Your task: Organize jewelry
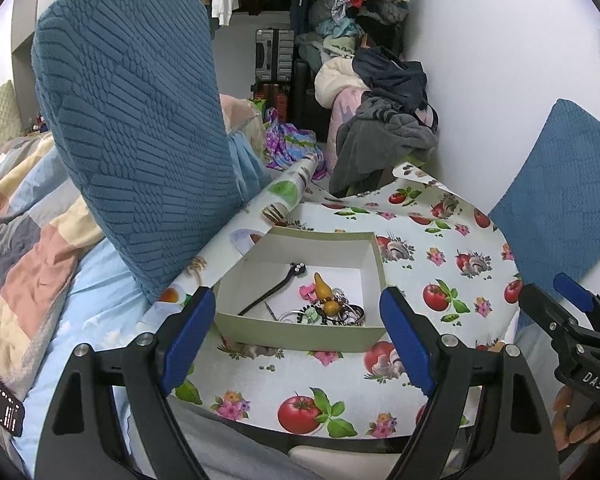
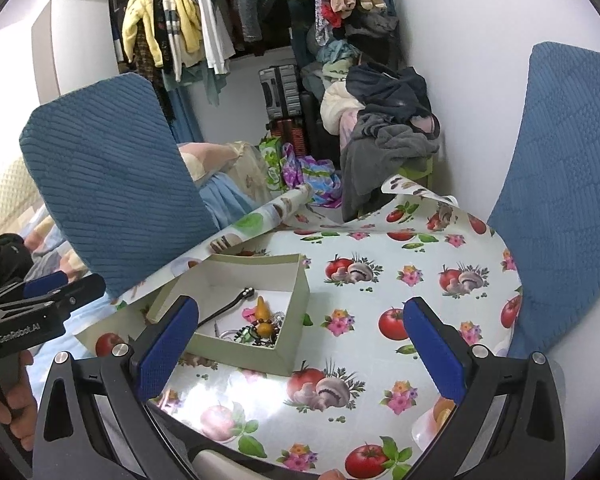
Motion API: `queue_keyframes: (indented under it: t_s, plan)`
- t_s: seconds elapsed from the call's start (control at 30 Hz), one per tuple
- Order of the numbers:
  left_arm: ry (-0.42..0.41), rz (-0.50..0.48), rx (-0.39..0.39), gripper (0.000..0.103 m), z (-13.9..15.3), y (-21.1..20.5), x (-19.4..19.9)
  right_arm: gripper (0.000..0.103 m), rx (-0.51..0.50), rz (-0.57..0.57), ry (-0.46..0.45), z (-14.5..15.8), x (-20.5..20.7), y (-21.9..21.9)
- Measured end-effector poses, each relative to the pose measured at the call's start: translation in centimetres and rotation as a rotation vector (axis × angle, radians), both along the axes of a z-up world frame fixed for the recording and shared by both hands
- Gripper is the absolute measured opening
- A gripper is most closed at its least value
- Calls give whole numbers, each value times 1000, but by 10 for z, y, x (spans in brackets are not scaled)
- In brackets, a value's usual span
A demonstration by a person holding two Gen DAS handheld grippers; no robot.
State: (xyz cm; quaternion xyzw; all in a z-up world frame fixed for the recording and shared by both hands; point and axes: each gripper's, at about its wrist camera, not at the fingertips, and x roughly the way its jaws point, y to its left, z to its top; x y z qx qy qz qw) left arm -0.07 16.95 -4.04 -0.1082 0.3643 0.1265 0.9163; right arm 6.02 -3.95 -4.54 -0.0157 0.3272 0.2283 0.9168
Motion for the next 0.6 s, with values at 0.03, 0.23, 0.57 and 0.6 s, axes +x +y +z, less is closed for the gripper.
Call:
queue_keyframes:
  t_s: [0.03, 0.23, 0.57, 0.6]
  plan:
    - [4, -2, -1, 84, 0, -1, 0, 103, -1, -2, 1, 0, 0, -1]
    - [24, -16, -5, 84, -3, -4, 2, 103, -10, -9, -1, 0, 1, -2]
    - [42, -38, -13, 85, -5, -7, 5, 103, -21, -18, -5, -2, 2, -6]
    - [43, -41, -12, 85, -5, -8, 5, 103, -23, -20, -5, -2, 2, -6]
